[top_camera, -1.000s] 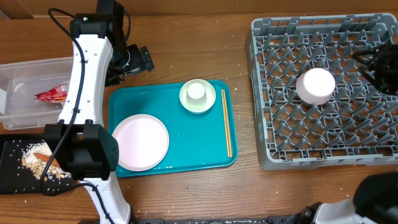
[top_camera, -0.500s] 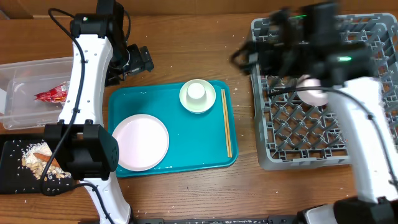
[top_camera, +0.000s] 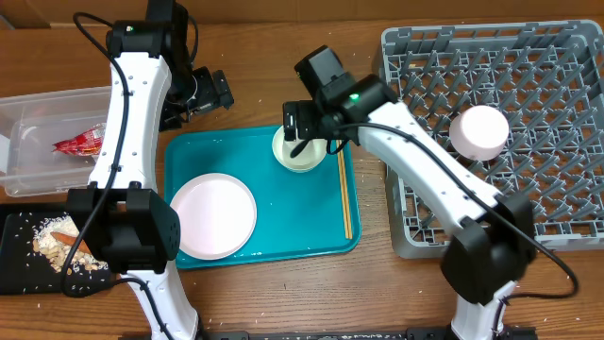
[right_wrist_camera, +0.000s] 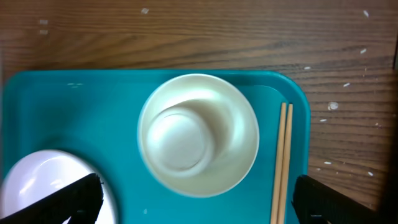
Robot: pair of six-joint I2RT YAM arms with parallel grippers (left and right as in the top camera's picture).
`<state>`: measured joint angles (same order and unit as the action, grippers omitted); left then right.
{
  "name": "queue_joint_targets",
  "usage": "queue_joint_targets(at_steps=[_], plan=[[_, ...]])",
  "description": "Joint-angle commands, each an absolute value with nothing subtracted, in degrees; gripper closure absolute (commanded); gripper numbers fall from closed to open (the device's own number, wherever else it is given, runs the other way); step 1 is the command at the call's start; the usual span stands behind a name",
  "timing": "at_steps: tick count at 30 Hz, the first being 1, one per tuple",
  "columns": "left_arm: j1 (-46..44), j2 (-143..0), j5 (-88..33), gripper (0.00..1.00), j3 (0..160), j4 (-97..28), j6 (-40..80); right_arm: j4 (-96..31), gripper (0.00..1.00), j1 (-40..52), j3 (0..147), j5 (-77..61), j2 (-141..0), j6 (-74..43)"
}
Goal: Sort waste into correct bins and load items into the dishwasher
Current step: 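Move the right gripper to the white cup and grasp it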
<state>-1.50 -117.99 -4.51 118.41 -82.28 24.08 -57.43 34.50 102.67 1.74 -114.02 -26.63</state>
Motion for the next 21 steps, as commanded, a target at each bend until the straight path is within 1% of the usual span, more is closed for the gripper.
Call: queue_joint_targets(at_steps=[1,7,15,18,21], plan=[[-1.9,-117.4,-5.0,0.0,117.8,-82.2,24.9,-56.1,0.0,34.8,102.6,4.2,-116.7,-28.5],[-1.9,-117.4,-5.0,0.0,117.8,-82.2,24.9,-53.9,0.0,35.5,102.6,4.2,-120.4,-28.5],[-1.9,-117.4,-5.0,0.0,117.8,-82.2,24.9,-51.6,0.0,37.9,102.4,5.7,-120.9,-28.6],[-1.9,-117.4,-5.0,0.0,117.8,-82.2,24.9,-51.7,0.01,38.3,102.3,8.2,-122.2,-31.6],[-1.9,-117.4,-5.0,0.0,117.8,-82.2,24.9,-51.4,0.02,38.3,102.3,8.1,-123.5,-31.6]])
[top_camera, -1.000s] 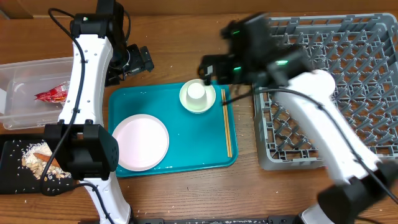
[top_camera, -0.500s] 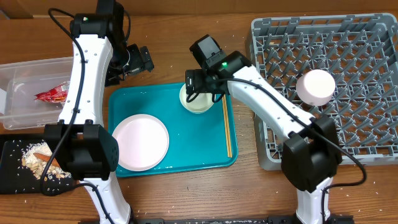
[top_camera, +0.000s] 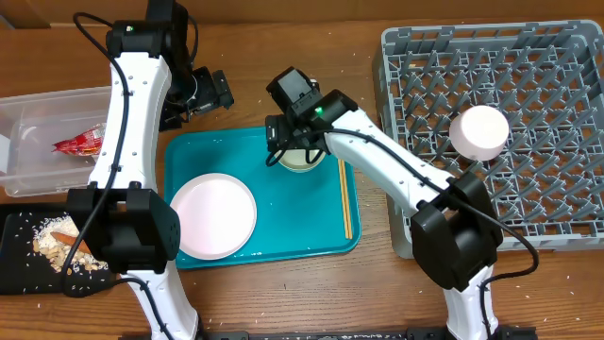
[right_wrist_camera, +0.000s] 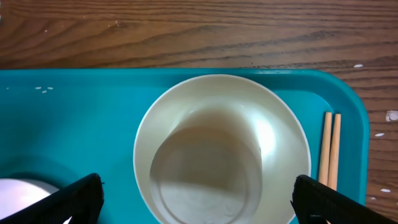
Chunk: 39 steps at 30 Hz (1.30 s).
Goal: Sort waste into correct bins and load items into the dishwasher
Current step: 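Move the right gripper to the white cup and grasp it, then place the white cup upright in the dish rack with right gripper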
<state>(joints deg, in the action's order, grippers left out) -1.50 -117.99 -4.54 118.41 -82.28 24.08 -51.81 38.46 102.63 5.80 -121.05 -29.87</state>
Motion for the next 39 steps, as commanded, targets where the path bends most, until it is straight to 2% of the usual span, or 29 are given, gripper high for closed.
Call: queue_joint_targets(at_steps=[1,4,9,12,15,19,25,31,39], plan=[[-1.9,-117.4,-5.0,0.0,117.8,-82.2,24.9,-51.4,0.03,38.3,102.3,8.1,-124.0,-31.6],[-1.9,-117.4,-5.0,0.0,117.8,-82.2,24.9,-51.2,0.08,38.3,102.3,8.1,-124.3,-31.6],[-1.9,-117.4,-5.0,0.0,117.8,-82.2,24.9,-50.8,0.29,38.3,102.3,8.1,-124.3,-31.6],[-1.9,-117.4,-5.0,0.0,117.8,-82.2,24.9,-51.0,0.37,38.3,102.3,7.9,-124.3,-31.6],[-1.9,-117.4,-5.0,0.0,117.8,-82.2,24.9,-52.2,0.39,38.3,103.2,7.9,-123.9,-31.6],[-1.9,-117.4,-5.0,0.0,117.8,-82.2,24.9,-57.3,0.48,37.2,107.8,8.1,-121.6,-31.6],[-1.9,-117.4,-5.0,0.0,117.8,-82.2,24.9,-64.7,0.48,31.7,116.4,8.1,-115.4,-30.8],[-1.9,-117.4,-5.0,0.0,117.8,-82.2,24.9,-67.4,0.48,19.6,119.6,9.5,-106.9,-26.5],[-1.9,-117.4,-5.0,0.0,117.8,-82.2,24.9,-70.2,0.46,-8.0,118.7,13.4,-105.3,-25.1]])
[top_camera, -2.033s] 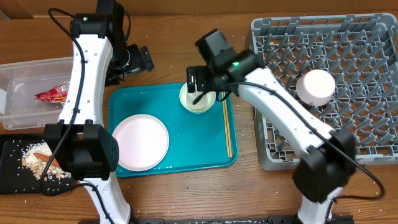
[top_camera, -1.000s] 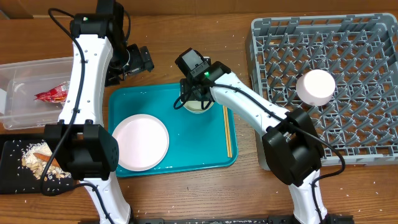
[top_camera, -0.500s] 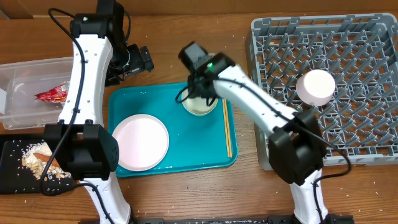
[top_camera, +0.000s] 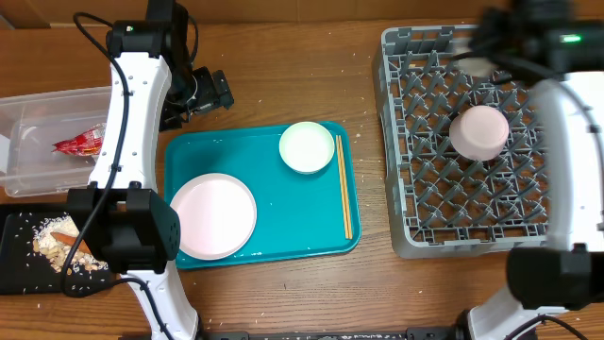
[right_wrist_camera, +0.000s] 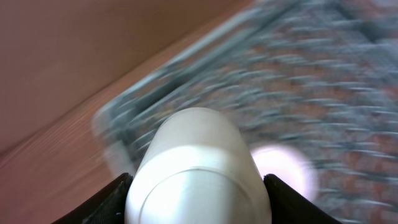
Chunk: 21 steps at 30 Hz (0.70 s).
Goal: Sort waste into correct bins and load items into the dishwasher
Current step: 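Place the white cup upright in the dish rack with right gripper, then move the right gripper to the white bowl and grasp its rim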
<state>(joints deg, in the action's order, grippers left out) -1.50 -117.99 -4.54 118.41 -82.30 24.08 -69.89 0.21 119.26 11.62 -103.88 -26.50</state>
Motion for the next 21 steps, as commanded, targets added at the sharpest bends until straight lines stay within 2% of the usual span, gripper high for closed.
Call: queue_joint_targets(at_steps=[1,8,10,11,12,13,21], plan=[[-1.9,-117.4,-5.0,0.0,117.8,-82.2,24.9,-70.1,0.46,-10.9,118.3,13.2,-105.7,-25.1],[-1.9,-117.4,-5.0,0.0,117.8,-82.2,24.9,-67.4,0.37,-24.1,113.7,7.0,-108.7,-25.1],[-1.9,-117.4,-5.0,0.0,117.8,-82.2,24.9,-67.2,0.27,-25.8,112.9,5.2,-109.7,-25.1],[-1.9,-117.4,-5.0,0.0,117.8,-82.2,24.9,-67.2,0.16,-26.3,112.8,4.6,-110.1,-25.1],[-1.9,-117.4,-5.0,0.0,117.8,-82.2,24.9,-67.3,0.1,-26.7,112.8,3.8,-110.4,-25.1],[-1.9,-117.4,-5.0,0.0,117.8,-82.2,24.9,-67.3,0.07,-26.8,112.8,3.2,-110.5,-25.1],[-1.9,-117.4,-5.0,0.0,117.8,-82.2,24.9,-69.0,0.05,-24.8,112.9,1.0,-109.7,-25.1]])
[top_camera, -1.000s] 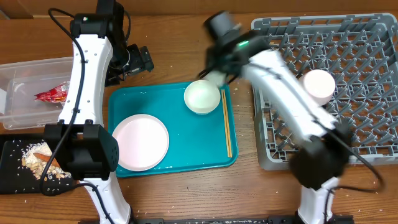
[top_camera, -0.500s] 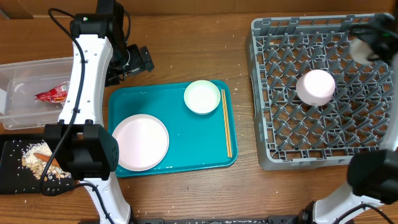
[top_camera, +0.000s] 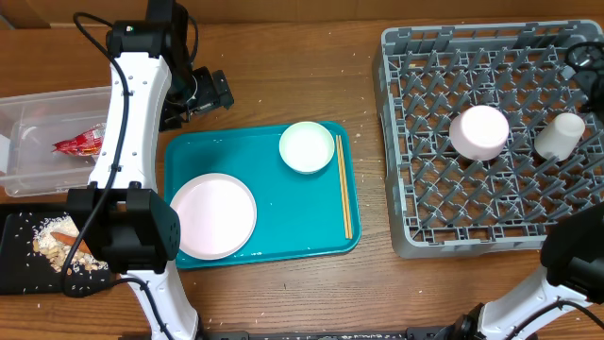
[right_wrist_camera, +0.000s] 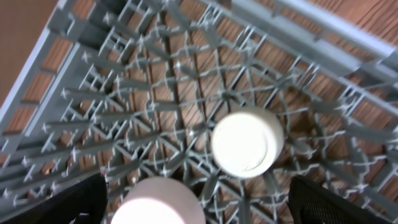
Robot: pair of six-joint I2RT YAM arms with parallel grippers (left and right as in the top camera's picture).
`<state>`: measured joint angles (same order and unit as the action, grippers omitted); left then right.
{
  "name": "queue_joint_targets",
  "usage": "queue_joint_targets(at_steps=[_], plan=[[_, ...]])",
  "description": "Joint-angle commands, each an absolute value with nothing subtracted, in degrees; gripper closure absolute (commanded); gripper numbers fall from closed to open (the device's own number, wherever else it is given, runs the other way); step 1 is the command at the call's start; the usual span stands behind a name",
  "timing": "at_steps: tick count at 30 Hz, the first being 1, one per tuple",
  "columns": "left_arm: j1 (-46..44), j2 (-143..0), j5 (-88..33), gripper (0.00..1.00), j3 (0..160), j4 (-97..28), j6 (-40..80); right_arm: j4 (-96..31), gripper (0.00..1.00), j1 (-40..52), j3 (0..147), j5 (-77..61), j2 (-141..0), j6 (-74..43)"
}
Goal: Sort waste into correct bins and load items into the dishwasher
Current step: 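Move the right gripper to the white bowl and grasp its rim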
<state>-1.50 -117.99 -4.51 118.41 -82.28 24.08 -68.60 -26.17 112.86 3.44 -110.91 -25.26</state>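
A white cup [right_wrist_camera: 247, 142] stands upside down in the grey dishwasher rack [right_wrist_camera: 124, 93], free of my right gripper [right_wrist_camera: 199, 210], which hangs open above it. In the overhead view the cup [top_camera: 560, 135] sits right of an upturned pink cup [top_camera: 479, 130]. On the teal tray [top_camera: 283, 222] lie a pink plate [top_camera: 212, 215], a pale green bowl [top_camera: 307, 146] and chopsticks [top_camera: 344, 189]. My left gripper [top_camera: 215, 92] hovers behind the tray's far left corner; its jaws are too dark to read.
A clear bin [top_camera: 38, 113] with a red wrapper [top_camera: 80, 143] stands at the left. A black bin [top_camera: 19, 269] with food scraps sits at the front left. Only part of the right arm [top_camera: 587, 66] shows at the right edge.
My right gripper held the white cup over the rack's far side. Now the cup stands in the rack beside the pink cup and the gripper is open above it. The left arm has not moved.
My right gripper was open above the green bowl on the tray, with the white cup inside the bowl. Then it was lower over the bowl. Later it held the cup over the rack, leaving the bowl empty. Now the cup rests in the rack, released.
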Motion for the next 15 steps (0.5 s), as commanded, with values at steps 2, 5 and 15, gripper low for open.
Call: queue_joint_targets(at_steps=[2,5,15], plan=[[-1.9,-117.4,-5.0,0.0,117.8,-82.2,24.9,-69.9,0.05,-23.4,112.9,-1.7,-108.7,-25.1],[-1.9,-117.4,-5.0,0.0,117.8,-82.2,24.9,-70.8,0.05,-20.3,112.9,-5.5,-106.8,-25.0],[-1.9,-117.4,-5.0,0.0,117.8,-82.2,24.9,-70.4,0.06,3.3,112.4,-9.5,-102.9,-22.2]])
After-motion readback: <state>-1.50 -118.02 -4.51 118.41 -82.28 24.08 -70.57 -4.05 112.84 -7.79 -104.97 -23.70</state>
